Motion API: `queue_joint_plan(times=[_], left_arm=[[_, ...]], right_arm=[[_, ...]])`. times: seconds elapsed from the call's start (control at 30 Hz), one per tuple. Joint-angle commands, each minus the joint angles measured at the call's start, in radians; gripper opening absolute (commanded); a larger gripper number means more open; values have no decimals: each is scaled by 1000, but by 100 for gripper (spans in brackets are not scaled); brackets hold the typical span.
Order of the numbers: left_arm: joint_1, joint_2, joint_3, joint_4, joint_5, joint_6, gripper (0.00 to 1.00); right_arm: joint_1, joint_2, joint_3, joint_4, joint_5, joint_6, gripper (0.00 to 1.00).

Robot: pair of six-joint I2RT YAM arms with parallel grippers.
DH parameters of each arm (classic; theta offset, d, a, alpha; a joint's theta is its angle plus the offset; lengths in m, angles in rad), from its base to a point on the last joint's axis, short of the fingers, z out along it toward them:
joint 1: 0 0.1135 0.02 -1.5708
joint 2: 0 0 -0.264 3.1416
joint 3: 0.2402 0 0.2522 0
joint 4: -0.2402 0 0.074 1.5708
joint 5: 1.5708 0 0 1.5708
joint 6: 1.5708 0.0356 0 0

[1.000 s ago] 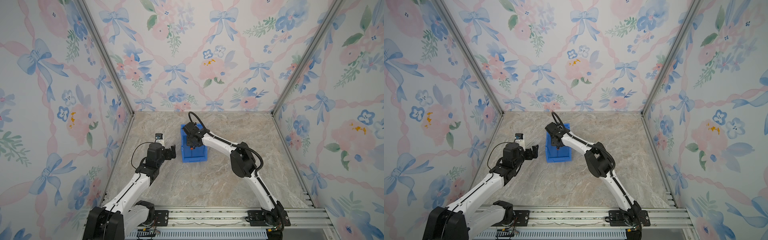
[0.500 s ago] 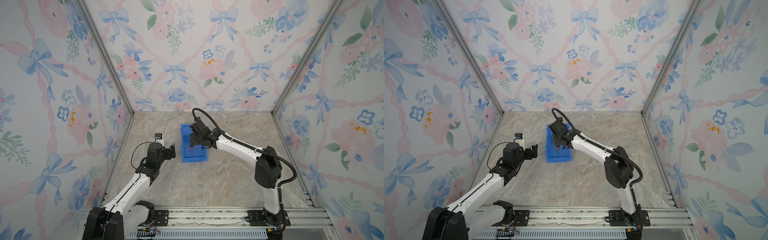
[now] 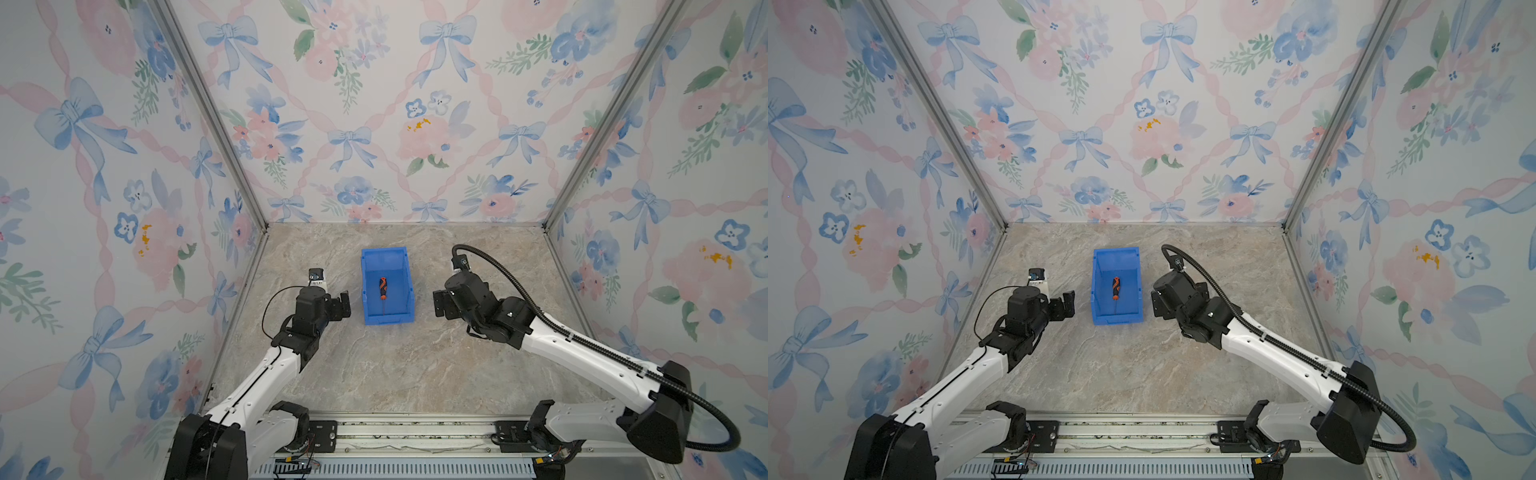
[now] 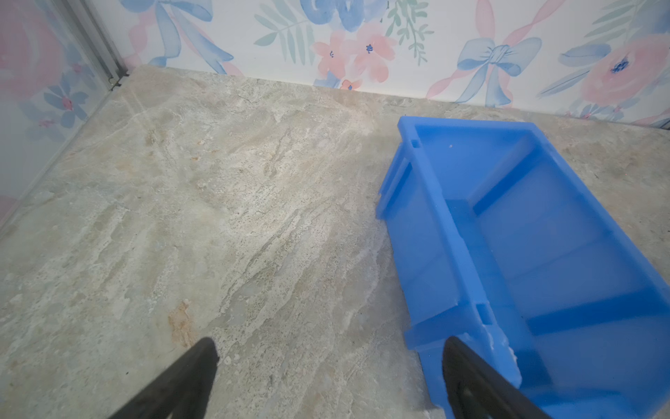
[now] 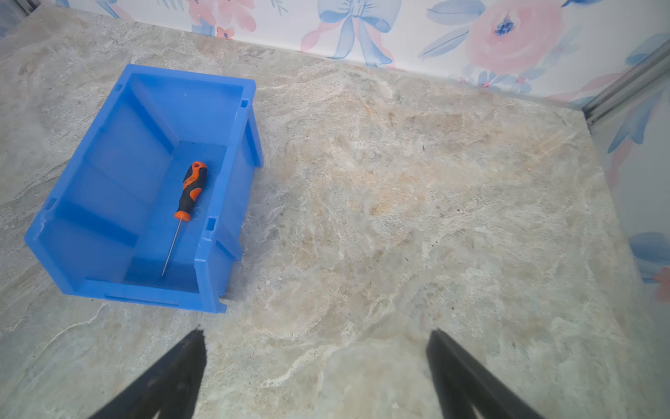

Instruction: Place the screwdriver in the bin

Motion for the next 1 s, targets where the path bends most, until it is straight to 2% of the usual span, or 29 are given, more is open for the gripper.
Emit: queue_joint_plan(times=[0.0,0.1,0.23,0.37,0.43,0.5,0.6,0.67,0.73,0.9,0.97], left_arm=[[-4,-34,-21,-61,-32,-43,97],[-3,-75,-36,-104,-54,-60,97],[-3,-156,-88,-106,-103,-51,98],[-1,-216,-132,-106,-176,-8,98],[-2,-252,-176,-91,-235,19,98],[3,-292,-208,-76,-264,49,97],[10,-354,-287,20,-234,166,97],[10,-395,-361,98,-240,232,98],[11,-440,-445,190,-255,265,98],[50,-405,-435,211,-244,256,97],[58,-363,-430,229,-241,254,97]], right_arm=[[-41,-113,-85,-35,37,-8,97],[-119,-240,-175,-42,23,3,97],[-293,-405,-306,-71,23,13,97],[-456,-562,-443,-98,183,26,97],[-523,-653,-534,-1,158,-78,97],[-574,-732,-611,105,71,-219,97],[-613,-799,-719,250,-56,-388,97],[-618,-783,-768,330,-96,-454,97],[-637,-721,-801,394,-114,-461,97],[-654,-492,-743,466,-251,-500,97],[-654,-431,-749,556,-316,-480,97]])
